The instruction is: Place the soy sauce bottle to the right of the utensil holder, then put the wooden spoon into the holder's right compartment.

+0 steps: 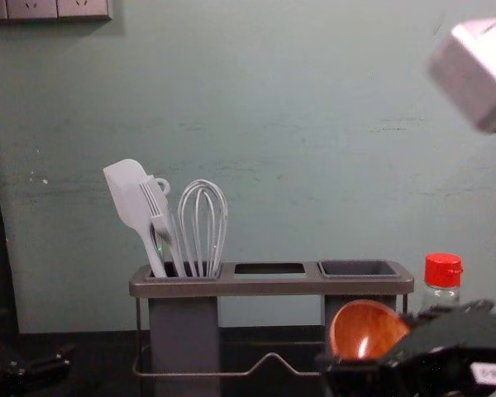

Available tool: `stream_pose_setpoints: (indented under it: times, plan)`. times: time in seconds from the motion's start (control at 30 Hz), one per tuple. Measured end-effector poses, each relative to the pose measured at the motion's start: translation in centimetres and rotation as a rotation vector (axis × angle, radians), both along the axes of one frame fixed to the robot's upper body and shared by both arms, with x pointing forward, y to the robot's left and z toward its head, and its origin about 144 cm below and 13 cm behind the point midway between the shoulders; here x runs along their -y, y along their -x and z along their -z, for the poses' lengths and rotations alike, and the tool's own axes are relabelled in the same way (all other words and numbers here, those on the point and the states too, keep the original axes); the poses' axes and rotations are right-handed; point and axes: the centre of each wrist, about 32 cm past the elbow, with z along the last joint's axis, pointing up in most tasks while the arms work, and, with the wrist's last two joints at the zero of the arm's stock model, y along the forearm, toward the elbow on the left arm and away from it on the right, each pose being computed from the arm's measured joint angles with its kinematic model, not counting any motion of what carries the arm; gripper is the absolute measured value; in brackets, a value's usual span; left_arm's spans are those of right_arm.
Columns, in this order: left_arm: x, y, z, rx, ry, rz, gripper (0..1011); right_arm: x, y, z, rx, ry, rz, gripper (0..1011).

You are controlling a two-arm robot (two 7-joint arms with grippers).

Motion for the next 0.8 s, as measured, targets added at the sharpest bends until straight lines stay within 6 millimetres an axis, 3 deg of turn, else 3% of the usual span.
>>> stream_pose_setpoints:
  times: [0.33,0.8]
  plan:
    - [0.0,0.0,0.0,0.000,0.000,0.000,1000,1.6,2.5,0.0,0.212,-0.080,-0.005,838]
    - [0.0,0.0,0.0,0.000,0.000,0.000,1000,3.1,3.7,2.6,0.611,-0.165,-0.132,838]
